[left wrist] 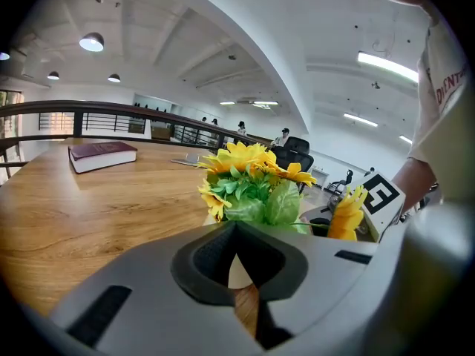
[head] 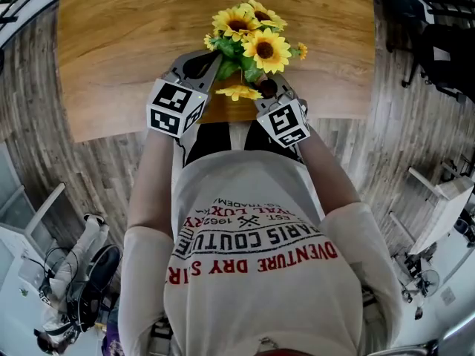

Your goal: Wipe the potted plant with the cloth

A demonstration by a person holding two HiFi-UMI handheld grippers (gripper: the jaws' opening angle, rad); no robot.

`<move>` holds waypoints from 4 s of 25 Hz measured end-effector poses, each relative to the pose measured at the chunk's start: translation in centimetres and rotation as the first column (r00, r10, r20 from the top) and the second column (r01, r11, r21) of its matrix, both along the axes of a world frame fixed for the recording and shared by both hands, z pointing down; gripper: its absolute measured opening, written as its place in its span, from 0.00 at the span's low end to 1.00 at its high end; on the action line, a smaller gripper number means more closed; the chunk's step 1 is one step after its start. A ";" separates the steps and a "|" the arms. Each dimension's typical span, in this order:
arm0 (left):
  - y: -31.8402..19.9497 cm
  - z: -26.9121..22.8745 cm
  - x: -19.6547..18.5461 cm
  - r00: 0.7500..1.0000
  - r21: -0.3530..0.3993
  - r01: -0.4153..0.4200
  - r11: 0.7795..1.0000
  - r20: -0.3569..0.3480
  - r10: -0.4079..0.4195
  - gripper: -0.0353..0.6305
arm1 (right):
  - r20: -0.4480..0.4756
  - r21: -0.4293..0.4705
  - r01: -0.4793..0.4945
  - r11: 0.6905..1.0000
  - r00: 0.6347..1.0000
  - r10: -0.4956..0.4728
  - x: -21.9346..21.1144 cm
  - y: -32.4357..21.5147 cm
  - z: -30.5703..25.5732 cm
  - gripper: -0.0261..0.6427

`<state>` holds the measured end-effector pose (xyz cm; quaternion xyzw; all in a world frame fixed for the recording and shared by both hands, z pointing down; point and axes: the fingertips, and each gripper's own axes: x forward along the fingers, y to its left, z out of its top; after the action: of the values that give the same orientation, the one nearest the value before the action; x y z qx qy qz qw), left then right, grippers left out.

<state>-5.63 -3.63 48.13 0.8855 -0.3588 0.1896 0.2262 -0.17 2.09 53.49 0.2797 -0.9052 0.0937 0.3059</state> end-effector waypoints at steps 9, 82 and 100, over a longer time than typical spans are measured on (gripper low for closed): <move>0.0 -0.1 0.1 0.998 -0.001 -0.044 0.999 -0.034 0.044 0.08 | 0.065 -0.021 -0.064 0.998 0.996 0.065 -2.6 0.4 -1.1 0.09; -1.2 -0.1 -1.6 0.949 -0.016 0.316 0.949 0.012 -0.316 0.08 | -0.011 -0.109 0.708 0.697 0.701 -0.714 0.7 -12.3 1.2 0.09; -1.4 -0.1 -1.7 0.932 -0.008 0.360 0.933 0.048 -0.360 0.08 | -0.021 -0.154 0.775 0.612 0.617 -0.787 2.5 -10.5 1.2 0.09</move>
<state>-7.32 -4.98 48.03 0.7984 -0.5184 0.1680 0.2562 2.32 -8.41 54.71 -0.1591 -0.9144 -0.0028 0.3723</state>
